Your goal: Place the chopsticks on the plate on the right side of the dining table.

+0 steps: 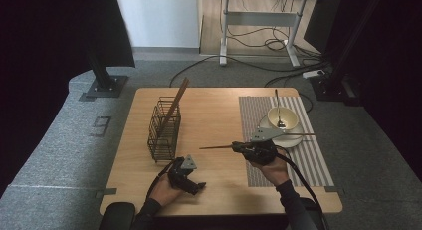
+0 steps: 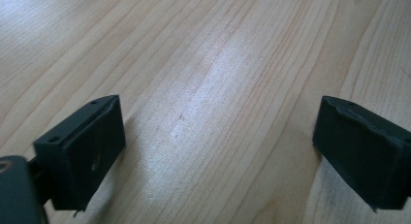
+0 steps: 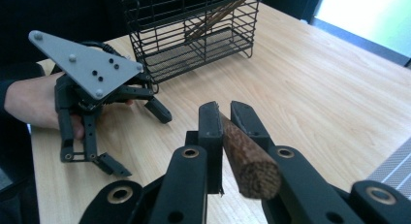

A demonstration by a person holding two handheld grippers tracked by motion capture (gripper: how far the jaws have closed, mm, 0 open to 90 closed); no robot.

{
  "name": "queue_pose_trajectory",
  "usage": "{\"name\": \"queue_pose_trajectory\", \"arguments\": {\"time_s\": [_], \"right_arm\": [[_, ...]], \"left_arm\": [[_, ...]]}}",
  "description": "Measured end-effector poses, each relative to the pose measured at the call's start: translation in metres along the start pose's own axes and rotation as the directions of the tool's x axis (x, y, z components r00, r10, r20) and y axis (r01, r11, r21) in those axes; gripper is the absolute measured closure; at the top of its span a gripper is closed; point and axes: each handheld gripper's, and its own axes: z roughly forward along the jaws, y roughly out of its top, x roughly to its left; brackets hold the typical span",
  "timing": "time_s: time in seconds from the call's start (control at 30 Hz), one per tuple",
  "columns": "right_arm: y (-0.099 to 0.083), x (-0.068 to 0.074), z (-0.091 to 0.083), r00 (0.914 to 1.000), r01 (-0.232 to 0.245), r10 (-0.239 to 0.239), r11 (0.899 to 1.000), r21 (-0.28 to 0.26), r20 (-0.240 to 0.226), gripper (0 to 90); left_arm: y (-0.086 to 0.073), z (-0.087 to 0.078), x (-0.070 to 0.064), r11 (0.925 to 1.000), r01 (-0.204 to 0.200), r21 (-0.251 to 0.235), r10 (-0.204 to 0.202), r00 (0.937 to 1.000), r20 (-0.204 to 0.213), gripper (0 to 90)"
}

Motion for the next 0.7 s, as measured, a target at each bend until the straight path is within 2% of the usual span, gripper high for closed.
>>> {"name": "queue_pose_trajectory", "arguments": {"time_s": [0.1, 0.33, 0.5, 0.7], "right_arm": [[-0.003, 0.001, 0.002, 1.0, 0.0, 0.0, 1.0, 0.007, -0.008, 82.8], [-0.004, 0.006, 0.003, 0.9987, -0.005, 0.005, 1.0, 0.001, -0.05, 82.8], [-0.004, 0.01, 0.003, 0.9973, -0.003, 0.003, 1.0, 0.007, -0.074, 82.8], [-0.003, 0.018, 0.003, 0.9949, 0.012, -0.01, 1.0, 0.016, -0.1, 82.8]], "left_arm": [[0.001, -0.002, 0.0, 1.0, 0.002, 0.004, -0.002, 0.9998, -0.019, 6.5], [0.008, -0.014, 0.003, 0.9981, 0.027, -0.056, -0.03, 0.9985, -0.047, 8.8], [0.012, -0.025, 0.005, 0.9915, 0.04, -0.124, -0.041, 0.9991, -0.007, 11.5], [0.016, -0.028, 0.002, 0.9891, 0.006, -0.147, -0.009, 0.9998, -0.015, 16.3]]}}
